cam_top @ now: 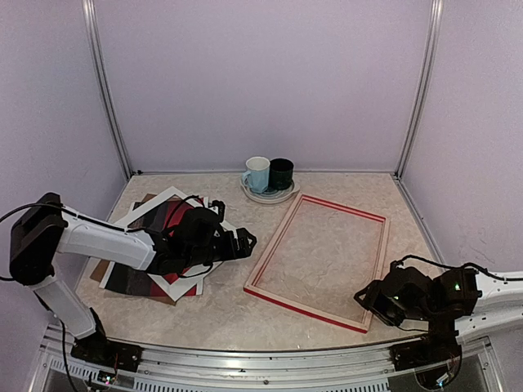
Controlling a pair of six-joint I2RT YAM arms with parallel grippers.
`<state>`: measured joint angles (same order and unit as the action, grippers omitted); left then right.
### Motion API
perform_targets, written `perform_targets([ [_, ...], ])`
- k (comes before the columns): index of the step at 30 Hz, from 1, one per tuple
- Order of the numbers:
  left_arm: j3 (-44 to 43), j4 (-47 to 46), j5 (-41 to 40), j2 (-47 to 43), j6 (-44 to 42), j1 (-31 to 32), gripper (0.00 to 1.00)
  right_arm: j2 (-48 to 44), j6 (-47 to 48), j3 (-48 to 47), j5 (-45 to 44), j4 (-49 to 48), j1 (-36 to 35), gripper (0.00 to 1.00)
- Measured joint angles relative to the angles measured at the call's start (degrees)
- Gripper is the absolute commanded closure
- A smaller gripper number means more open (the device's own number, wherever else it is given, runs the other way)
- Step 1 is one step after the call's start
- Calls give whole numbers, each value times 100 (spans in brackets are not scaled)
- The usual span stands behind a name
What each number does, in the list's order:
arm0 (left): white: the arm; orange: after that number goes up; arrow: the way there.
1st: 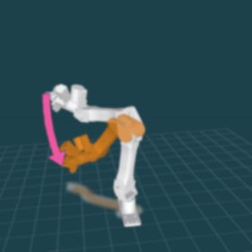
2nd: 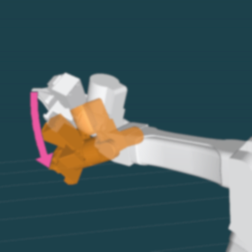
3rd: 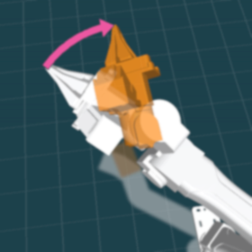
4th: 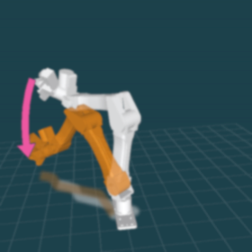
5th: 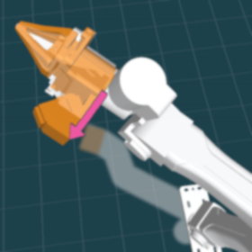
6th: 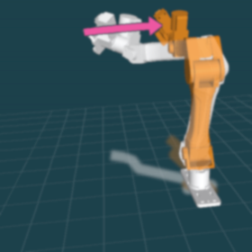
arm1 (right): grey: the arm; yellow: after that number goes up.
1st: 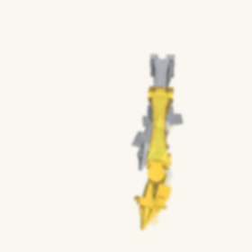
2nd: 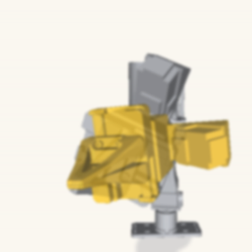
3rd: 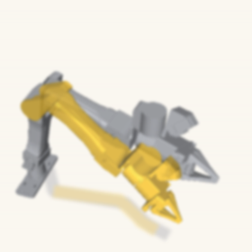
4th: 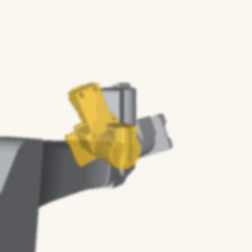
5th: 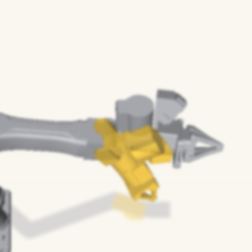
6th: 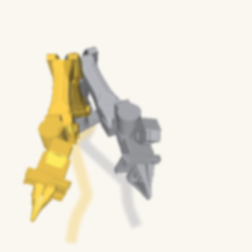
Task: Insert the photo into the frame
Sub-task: Place the glass panel at the frame body.
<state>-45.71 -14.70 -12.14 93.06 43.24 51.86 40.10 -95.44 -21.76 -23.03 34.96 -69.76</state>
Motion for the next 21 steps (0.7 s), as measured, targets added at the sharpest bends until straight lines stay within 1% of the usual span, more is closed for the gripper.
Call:
perform_targets([
  [3,-61,4,13,81,-2,0,1,105,-2,-2,-28,57,0,38],
  [9,-437,17,13,404,-107,0,1,354,24,-284,-492,584,0,21],
  [14,-876,31,17,820,-278,0,1,361,79,-791,-1161,1027,52,17],
  [15,-977,46,22,909,-321,0,2,363,149,-852,-1244,1078,103,14],
  [17,-1139,61,50,1058,-396,-9,4,376,326,-933,-1360,1137,328,11],
  [21,-1408,61,240,1340,-507,-105,7,509,955,-968,-1342,1062,1097,8],
])
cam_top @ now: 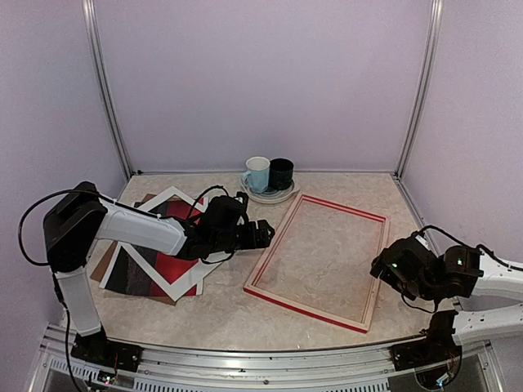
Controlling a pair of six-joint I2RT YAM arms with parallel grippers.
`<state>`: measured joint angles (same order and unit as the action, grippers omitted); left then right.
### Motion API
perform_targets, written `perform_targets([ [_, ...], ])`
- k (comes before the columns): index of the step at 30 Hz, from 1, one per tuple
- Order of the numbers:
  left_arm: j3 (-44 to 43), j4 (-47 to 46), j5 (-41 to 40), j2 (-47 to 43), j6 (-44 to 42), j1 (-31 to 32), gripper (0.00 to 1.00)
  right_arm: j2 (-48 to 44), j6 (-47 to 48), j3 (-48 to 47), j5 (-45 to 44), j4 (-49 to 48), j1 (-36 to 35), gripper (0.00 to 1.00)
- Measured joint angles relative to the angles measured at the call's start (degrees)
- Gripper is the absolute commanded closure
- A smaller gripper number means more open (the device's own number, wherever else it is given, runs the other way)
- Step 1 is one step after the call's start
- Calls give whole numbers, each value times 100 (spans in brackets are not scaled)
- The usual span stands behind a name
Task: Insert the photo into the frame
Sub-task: Place the glass panel at the frame body, then adjust the frame body at the center of the board.
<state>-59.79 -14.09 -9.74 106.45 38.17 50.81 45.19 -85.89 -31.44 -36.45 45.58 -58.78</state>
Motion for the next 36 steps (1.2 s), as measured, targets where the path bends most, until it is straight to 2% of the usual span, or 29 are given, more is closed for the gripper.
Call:
perform_targets([
  [3,-157,0,223,227,-55,-166,7,44,564,2,181,-249,636,6],
  [6,-260,-4,398,417,-92,-302,2,87,1161,26,503,-680,1335,6],
  [11,-396,-7,654,691,-142,-352,1,511,2000,136,1191,-1554,2356,5],
  [20,-490,-133,1150,1047,-144,-348,1,1644,2999,133,2345,-2830,3635,5],
  [26,-490,-332,1401,1117,-114,-348,1,2304,3368,-33,2728,-3248,3969,4],
  [36,-448,-595,1681,1169,-24,-341,1,2986,3571,-74,3161,-3792,4135,4],
])
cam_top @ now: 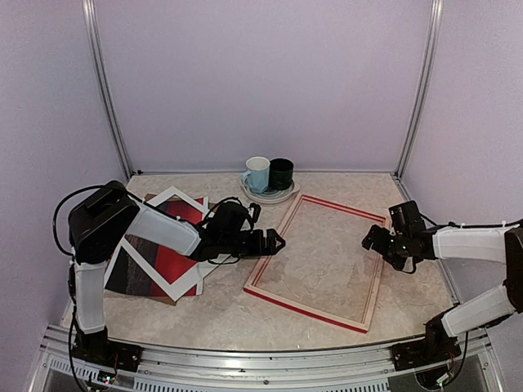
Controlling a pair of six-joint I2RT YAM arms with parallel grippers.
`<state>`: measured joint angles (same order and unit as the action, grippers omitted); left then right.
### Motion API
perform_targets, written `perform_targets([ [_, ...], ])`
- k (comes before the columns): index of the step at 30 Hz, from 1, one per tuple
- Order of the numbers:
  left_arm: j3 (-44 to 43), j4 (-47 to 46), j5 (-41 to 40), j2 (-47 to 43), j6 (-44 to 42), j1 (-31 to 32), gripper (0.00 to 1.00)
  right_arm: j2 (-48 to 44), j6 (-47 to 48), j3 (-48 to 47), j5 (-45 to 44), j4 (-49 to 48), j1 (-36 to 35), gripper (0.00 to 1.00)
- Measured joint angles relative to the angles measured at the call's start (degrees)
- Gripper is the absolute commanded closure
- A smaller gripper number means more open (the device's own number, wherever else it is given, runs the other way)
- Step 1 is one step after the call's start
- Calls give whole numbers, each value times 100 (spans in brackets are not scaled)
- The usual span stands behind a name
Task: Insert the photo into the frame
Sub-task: Adjust the frame body at the center of the board.
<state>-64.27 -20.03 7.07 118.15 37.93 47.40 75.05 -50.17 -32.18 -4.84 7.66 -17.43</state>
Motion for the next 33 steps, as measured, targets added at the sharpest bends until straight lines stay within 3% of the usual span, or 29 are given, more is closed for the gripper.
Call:
perform_targets([
  [11,170,-221,28,-31,138,315,1,420,352,-101,328,-393,212,4],
  [33,1558,-289,-133,-1106,632,1241,1,516,850,-208,732,-376,411,5],
])
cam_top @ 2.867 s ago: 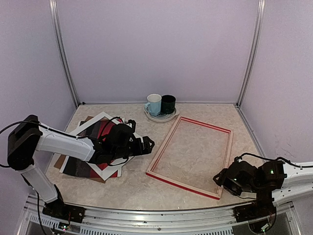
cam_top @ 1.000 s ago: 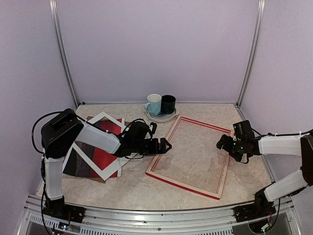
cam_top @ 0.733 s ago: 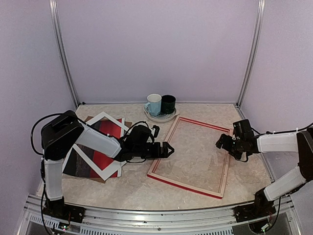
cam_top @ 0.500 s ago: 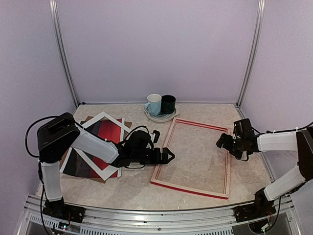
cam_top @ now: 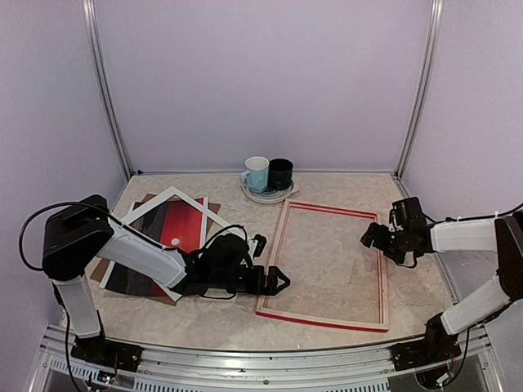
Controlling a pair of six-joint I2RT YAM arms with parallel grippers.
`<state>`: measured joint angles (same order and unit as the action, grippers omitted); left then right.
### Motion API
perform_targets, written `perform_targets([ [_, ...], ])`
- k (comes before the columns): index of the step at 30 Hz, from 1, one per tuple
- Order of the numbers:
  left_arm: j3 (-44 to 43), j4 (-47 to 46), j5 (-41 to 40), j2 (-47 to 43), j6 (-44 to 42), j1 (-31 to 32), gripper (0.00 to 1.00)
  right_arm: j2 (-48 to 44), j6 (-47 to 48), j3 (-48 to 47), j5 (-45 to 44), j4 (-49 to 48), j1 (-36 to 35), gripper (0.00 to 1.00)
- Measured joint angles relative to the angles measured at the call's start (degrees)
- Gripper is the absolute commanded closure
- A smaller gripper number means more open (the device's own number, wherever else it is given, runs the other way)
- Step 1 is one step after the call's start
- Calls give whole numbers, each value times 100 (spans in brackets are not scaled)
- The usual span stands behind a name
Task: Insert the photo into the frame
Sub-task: Adjust the frame body at the center of the board.
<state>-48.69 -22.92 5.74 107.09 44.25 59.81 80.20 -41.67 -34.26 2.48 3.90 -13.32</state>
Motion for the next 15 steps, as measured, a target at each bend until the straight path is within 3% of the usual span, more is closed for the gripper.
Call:
perform_targets([
  [15,7,236,20,-107,52,223,1,-11,81,-2,162,-81,33,5],
])
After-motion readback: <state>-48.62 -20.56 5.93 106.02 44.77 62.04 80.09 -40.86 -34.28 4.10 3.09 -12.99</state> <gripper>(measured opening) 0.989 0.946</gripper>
